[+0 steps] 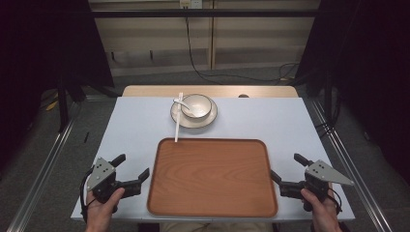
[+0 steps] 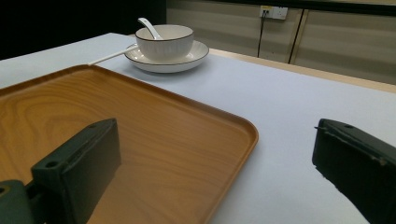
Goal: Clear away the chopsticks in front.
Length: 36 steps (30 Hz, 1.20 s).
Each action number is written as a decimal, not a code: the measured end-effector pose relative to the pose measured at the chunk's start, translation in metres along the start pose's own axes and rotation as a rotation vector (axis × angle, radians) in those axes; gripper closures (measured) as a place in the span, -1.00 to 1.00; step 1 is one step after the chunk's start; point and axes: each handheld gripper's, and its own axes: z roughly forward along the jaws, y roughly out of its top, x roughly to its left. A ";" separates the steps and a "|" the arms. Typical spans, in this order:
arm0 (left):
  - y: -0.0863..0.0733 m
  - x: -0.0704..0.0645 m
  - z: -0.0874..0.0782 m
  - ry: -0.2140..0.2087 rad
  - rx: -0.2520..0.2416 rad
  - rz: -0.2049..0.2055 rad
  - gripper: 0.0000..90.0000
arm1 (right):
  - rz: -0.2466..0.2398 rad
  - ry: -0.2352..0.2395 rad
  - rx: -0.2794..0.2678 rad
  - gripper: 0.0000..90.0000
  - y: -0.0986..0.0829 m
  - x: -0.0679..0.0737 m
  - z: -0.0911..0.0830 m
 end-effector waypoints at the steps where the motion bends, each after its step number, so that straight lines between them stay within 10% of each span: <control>1: 0.000 0.000 0.000 0.000 0.000 0.000 -0.89 | 0.001 -0.007 -0.002 -0.97 0.000 0.000 0.000; 36: 0.019 -0.021 0.040 -0.022 0.141 0.016 -0.85 | -0.022 0.062 0.035 -0.95 -0.002 0.009 0.009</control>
